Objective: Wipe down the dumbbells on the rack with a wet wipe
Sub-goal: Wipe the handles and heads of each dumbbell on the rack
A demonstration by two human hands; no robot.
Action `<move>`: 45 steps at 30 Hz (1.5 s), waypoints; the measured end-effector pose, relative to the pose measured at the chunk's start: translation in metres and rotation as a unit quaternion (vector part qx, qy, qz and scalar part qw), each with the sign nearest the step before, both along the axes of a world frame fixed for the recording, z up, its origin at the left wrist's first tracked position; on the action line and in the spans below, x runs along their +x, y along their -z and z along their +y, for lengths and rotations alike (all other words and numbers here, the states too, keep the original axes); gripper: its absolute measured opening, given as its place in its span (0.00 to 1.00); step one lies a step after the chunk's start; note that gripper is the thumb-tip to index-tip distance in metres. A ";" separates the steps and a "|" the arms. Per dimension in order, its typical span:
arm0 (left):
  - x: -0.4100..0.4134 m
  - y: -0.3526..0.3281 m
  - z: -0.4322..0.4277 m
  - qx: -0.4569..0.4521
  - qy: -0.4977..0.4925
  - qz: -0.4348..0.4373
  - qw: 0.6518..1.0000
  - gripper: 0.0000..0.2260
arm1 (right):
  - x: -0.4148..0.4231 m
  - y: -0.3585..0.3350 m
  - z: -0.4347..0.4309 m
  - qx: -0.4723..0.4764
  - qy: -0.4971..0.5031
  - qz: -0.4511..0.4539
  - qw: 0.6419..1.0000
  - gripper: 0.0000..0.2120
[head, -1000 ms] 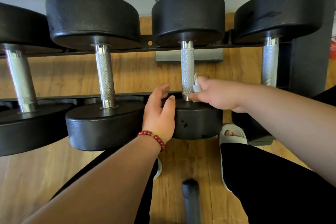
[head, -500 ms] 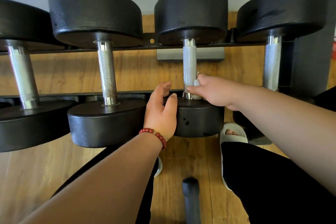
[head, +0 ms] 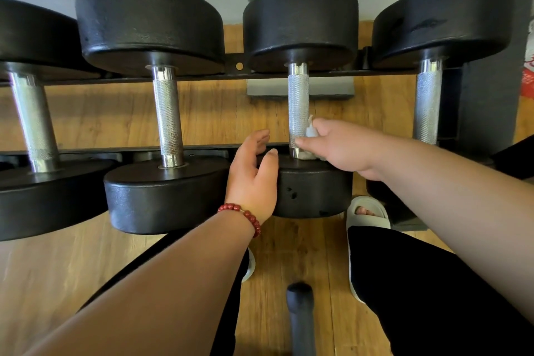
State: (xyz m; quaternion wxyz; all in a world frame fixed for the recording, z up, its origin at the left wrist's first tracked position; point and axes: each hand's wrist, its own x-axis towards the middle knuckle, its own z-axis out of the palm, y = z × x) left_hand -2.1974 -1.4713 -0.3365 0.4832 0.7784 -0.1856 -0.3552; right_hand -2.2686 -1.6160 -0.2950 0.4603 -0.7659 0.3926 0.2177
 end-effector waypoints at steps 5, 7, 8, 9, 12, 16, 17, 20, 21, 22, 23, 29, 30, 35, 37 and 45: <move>-0.001 -0.001 0.000 0.000 0.002 0.000 1.000 0.17 | -0.002 -0.002 0.003 -0.012 0.002 -0.007 1.000 0.25; 0.000 -0.001 0.000 -0.001 0.000 0.004 1.000 0.17 | 0.005 -0.002 0.000 0.000 0.016 -0.009 1.000 0.26; 0.000 -0.001 0.000 0.000 -0.001 0.006 1.000 0.17 | 0.008 -0.002 -0.001 0.008 0.025 -0.010 1.000 0.27; 0.000 -0.001 0.001 0.001 0.000 0.007 1.000 0.17 | 0.009 -0.002 0.000 0.010 0.030 -0.010 0.999 0.27; 0.000 -0.002 0.001 0.004 0.001 0.003 1.000 0.17 | 0.004 -0.004 0.003 -0.016 0.013 -0.001 1.000 0.23; -0.001 -0.002 0.000 0.005 0.001 -0.002 1.000 0.17 | -0.001 -0.006 0.009 -0.033 0.006 -0.006 0.999 0.21; 0.000 -0.002 0.000 0.006 0.002 -0.002 1.000 0.17 | 0.002 -0.004 0.009 -0.040 0.012 -0.012 0.999 0.21; 0.000 -0.002 0.000 0.007 0.002 -0.001 1.000 0.17 | 0.007 -0.002 0.009 -0.037 0.057 -0.037 0.997 0.20; 0.000 -0.002 0.000 0.007 0.002 -0.001 1.000 0.17 | 0.006 -0.004 0.009 -0.034 0.059 -0.040 0.997 0.20; 0.000 -0.002 0.000 0.007 0.003 -0.001 1.000 0.17 | 0.004 -0.004 0.008 -0.029 0.053 -0.040 0.997 0.19; 0.001 -0.002 0.000 0.008 0.003 0.001 1.000 0.17 | 0.000 -0.006 0.007 -0.022 0.044 -0.040 0.998 0.19; 0.002 -0.008 -0.001 0.021 0.012 0.021 0.999 0.18 | -0.018 -0.022 -0.002 0.023 0.082 -0.090 0.992 0.20; 0.002 -0.011 -0.001 0.022 0.011 0.026 0.999 0.18 | -0.019 -0.024 -0.001 0.028 0.098 -0.101 0.990 0.21; 0.012 -0.035 -0.010 -0.029 -0.049 0.049 0.997 0.18 | -0.020 -0.030 0.006 0.116 0.237 -0.193 0.945 0.18; 0.020 -0.042 -0.013 -0.059 -0.030 0.067 0.996 0.20 | -0.017 -0.032 0.013 0.135 0.300 -0.217 0.919 0.16; 0.019 -0.052 -0.021 -0.080 0.035 0.058 0.995 0.06 | -0.008 -0.024 0.028 0.094 0.356 -0.238 0.899 0.06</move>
